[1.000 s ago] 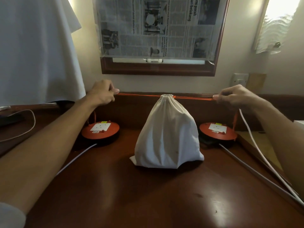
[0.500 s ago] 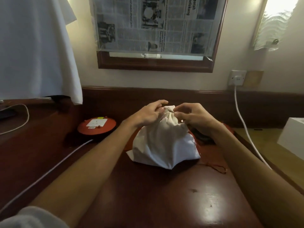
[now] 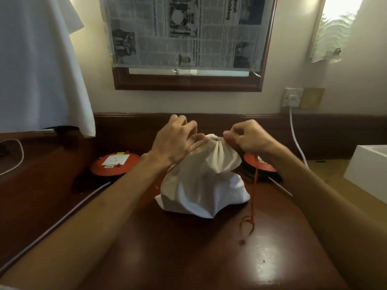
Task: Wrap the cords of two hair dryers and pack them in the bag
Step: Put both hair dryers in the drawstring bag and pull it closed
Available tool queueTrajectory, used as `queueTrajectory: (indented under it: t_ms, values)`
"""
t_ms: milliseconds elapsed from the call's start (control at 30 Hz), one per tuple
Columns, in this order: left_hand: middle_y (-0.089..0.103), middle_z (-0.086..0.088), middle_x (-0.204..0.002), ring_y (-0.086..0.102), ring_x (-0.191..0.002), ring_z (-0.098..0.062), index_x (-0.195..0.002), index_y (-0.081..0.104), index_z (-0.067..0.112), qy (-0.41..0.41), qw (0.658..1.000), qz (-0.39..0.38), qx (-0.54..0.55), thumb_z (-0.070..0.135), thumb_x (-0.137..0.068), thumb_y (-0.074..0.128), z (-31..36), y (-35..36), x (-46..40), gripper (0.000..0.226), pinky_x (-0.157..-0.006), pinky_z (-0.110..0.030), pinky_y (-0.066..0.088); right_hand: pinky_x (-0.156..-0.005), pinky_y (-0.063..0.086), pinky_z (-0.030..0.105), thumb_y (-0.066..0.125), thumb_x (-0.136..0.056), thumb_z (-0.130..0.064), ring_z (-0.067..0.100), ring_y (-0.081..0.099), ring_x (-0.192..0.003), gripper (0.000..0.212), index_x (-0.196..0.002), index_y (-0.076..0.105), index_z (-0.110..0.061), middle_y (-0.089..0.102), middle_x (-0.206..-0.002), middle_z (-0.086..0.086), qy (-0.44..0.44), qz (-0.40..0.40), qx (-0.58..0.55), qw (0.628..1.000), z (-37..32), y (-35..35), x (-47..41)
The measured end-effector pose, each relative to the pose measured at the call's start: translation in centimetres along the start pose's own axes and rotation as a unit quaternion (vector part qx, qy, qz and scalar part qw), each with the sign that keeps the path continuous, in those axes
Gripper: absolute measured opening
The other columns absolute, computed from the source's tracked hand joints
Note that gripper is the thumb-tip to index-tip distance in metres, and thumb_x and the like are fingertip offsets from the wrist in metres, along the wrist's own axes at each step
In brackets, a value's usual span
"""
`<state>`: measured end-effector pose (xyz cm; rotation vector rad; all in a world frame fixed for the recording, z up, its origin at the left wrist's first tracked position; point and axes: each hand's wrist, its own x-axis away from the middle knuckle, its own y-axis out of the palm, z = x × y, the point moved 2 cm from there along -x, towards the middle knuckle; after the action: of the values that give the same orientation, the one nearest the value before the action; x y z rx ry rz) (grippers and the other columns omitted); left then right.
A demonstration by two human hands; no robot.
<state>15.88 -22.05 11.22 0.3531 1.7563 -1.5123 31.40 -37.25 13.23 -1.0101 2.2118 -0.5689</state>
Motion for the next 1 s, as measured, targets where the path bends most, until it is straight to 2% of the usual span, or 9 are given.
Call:
queueTrajectory:
  t_ms: [100, 233, 333, 433, 600, 733, 800, 900, 1000]
  values:
    - [0.052, 0.004, -0.072, 0.054, -0.073, -0.018, -0.085, 0.063, 0.023, 0.022, 1.000, 0.012, 0.004, 0.044, -0.101, 0.055, -0.4, -2.9, -0.7, 0.028, -0.058, -0.030, 0.037, -0.053, 0.048, 0.024, 0.064, -0.099, -0.028, 0.010, 0.058, -0.059, 0.032, -0.077, 0.072, -0.006, 0.067, -0.069, 0.006, -0.052, 0.014, 0.038, 0.998, -2.2, -2.0, -0.3]
    - [0.053, 0.009, -0.059, 0.049, -0.053, -0.008, -0.067, 0.056, 0.030, 0.009, 0.993, -0.039, 0.110, 0.043, -0.098, 0.060, -1.4, -6.2, -1.5, 0.034, -0.052, -0.026, 0.039, -0.047, 0.043, 0.010, 0.065, -0.098, -0.027, -0.002, 0.056, -0.050, 0.034, -0.084, 0.072, 0.003, 0.065, -0.065, 0.003, -0.086, 0.001, 0.030, 0.996, -3.3, -2.9, -0.3]
    - [0.065, 0.005, -0.073, 0.058, -0.064, -0.008, -0.087, 0.069, 0.029, -0.020, 0.978, -0.103, 0.181, 0.051, -0.095, 0.059, -0.9, -6.3, -1.3, 0.026, -0.061, -0.029, 0.046, -0.058, 0.052, 0.019, 0.064, -0.097, -0.030, 0.006, 0.061, -0.060, 0.031, -0.084, 0.074, -0.003, 0.068, -0.067, 0.001, -0.088, -0.008, -0.037, 0.995, -3.8, -2.6, -0.4]
    - [0.071, 0.007, -0.092, 0.067, -0.086, -0.007, -0.103, 0.071, 0.029, -0.031, 0.958, -0.163, 0.235, 0.070, -0.085, 0.059, 1.1, -4.6, -0.4, 0.046, -0.076, -0.030, 0.053, -0.053, 0.049, 0.018, 0.065, -0.097, -0.029, 0.003, 0.059, -0.054, 0.031, -0.078, 0.072, -0.006, 0.065, -0.058, -0.006, -0.100, -0.016, -0.044, 0.994, -4.8, -2.0, -0.3]
    - [0.068, 0.010, -0.074, 0.061, -0.067, 0.000, -0.083, 0.074, 0.018, -0.025, 0.967, -0.079, 0.242, 0.060, -0.081, 0.071, 1.6, -4.1, 0.6, 0.042, -0.062, -0.022, 0.044, -0.045, 0.042, 0.014, 0.065, -0.097, -0.029, 0.000, 0.051, -0.044, 0.032, -0.073, 0.070, -0.007, 0.060, -0.052, -0.009, -0.104, -0.017, -0.006, 0.994, -5.2, -2.3, 0.3]
    - [0.057, 0.007, -0.054, 0.049, -0.050, -0.003, -0.068, 0.071, 0.012, -0.013, 0.967, -0.042, 0.252, 0.053, -0.084, 0.071, 1.0, -5.6, 1.0, 0.044, -0.051, -0.018, 0.038, -0.050, 0.044, 0.008, 0.066, -0.096, -0.026, -0.004, 0.060, -0.050, 0.028, -0.078, 0.071, -0.006, 0.064, -0.061, -0.006, -0.089, -0.028, 0.003, 0.996, -4.2, -2.6, 0.9]
    - [0.052, 0.010, -0.051, 0.048, -0.048, -0.003, -0.068, 0.069, 0.010, 0.004, 0.972, -0.042, 0.233, 0.040, -0.091, 0.071, 1.0, -6.1, 1.0, 0.037, -0.050, -0.014, 0.035, -0.053, 0.048, 0.013, 0.066, -0.096, -0.028, -0.001, 0.064, -0.057, 0.027, -0.081, 0.073, -0.007, 0.069, -0.067, -0.004, -0.101, -0.028, 0.039, 0.994, -4.1, -2.5, 1.2]
    - [0.052, 0.013, -0.050, 0.051, -0.047, -0.001, -0.071, 0.067, 0.009, 0.016, 0.978, -0.076, 0.192, 0.016, -0.098, 0.066, 0.0, -6.8, 1.2, 0.028, -0.047, -0.011, 0.037, -0.067, 0.057, 0.034, 0.065, -0.097, -0.030, 0.020, 0.070, -0.075, 0.029, -0.084, 0.072, -0.005, 0.073, -0.079, 0.009, -0.126, -0.030, 0.098, 0.987, -3.6, -2.6, 1.7]
    - [0.053, 0.007, -0.053, 0.047, -0.046, -0.006, -0.070, 0.061, 0.005, 0.018, 0.978, -0.118, 0.171, 0.019, -0.101, 0.060, -1.0, -7.7, 1.5, 0.034, -0.048, -0.013, 0.039, -0.068, 0.055, 0.043, 0.065, -0.097, -0.028, 0.031, 0.066, -0.076, 0.026, -0.085, 0.072, -0.006, 0.069, -0.078, 0.014, -0.163, -0.015, 0.131, 0.978, -3.2, -3.1, 2.3]
